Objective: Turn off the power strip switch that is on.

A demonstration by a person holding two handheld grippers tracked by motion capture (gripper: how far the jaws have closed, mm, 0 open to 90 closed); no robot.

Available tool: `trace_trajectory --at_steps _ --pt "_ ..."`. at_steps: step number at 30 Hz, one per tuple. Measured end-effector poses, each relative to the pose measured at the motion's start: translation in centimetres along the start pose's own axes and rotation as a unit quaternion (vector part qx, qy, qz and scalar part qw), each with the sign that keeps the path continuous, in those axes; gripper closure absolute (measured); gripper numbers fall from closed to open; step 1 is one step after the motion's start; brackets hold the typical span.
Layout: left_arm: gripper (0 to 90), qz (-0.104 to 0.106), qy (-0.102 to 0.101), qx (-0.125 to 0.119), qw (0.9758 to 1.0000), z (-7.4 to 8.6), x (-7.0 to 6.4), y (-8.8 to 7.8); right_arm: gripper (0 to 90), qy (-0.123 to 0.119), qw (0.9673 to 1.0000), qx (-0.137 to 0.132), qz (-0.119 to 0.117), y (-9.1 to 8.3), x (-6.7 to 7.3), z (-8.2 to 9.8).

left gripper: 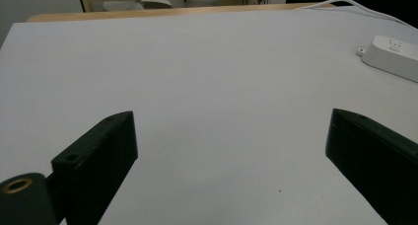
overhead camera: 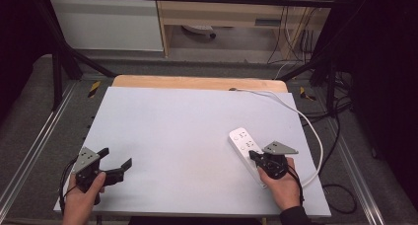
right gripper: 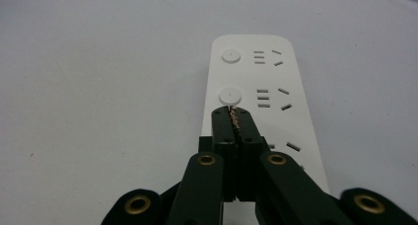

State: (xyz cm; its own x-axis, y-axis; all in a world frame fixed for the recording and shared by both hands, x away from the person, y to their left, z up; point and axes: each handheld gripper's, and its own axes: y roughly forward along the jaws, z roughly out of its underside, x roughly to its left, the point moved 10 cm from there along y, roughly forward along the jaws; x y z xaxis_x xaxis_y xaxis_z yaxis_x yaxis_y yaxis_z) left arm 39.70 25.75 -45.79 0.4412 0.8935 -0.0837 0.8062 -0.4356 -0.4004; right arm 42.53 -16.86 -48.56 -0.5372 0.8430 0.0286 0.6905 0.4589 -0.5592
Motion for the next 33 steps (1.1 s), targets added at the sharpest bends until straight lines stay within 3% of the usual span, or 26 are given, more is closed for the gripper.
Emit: trace_trajectory --at_steps 11,33 --pt "5.2 0.002 -0.001 0.001 1.0000 0.03 -0.09 0.05 90.0 0.017 0.9998 0.013 -0.004 0.43 -0.19 0.12" --pt "5.3 0.003 0.000 0.002 1.0000 0.02 -0.12 0.06 90.0 0.010 0.9997 0.022 0.000 0.80 -0.12 0.29"
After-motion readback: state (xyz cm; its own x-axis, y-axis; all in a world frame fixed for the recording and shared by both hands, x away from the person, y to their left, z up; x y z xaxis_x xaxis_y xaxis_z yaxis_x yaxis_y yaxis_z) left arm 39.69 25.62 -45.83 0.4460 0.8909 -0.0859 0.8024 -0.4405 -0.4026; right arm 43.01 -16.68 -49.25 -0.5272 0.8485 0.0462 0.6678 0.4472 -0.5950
